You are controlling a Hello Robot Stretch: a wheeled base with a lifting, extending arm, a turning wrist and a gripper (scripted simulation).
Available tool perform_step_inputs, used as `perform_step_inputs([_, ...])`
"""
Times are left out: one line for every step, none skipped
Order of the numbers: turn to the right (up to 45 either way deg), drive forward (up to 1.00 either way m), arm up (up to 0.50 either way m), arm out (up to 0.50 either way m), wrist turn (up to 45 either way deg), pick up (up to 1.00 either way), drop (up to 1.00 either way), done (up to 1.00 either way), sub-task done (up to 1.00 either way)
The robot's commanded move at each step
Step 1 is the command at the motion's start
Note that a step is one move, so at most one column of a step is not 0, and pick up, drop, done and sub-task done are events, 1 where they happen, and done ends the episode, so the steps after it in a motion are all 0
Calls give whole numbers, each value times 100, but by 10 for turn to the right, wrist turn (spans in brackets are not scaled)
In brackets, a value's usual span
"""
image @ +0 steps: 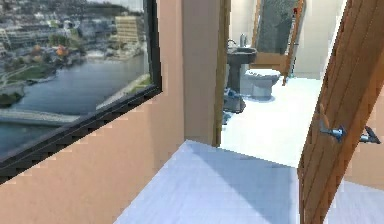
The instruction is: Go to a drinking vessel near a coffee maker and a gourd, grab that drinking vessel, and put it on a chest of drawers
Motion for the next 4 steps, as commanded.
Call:
perform_step_inputs([150,0,0,0,0,0,0,0,0])
perform_step_inputs([0,90,0,0,0,0,0,0,0])
perform_step_inputs([90,0,0,0,0,0,0,0,0])
perform_step_inputs([0,100,0,0,0,0,0,0,0])
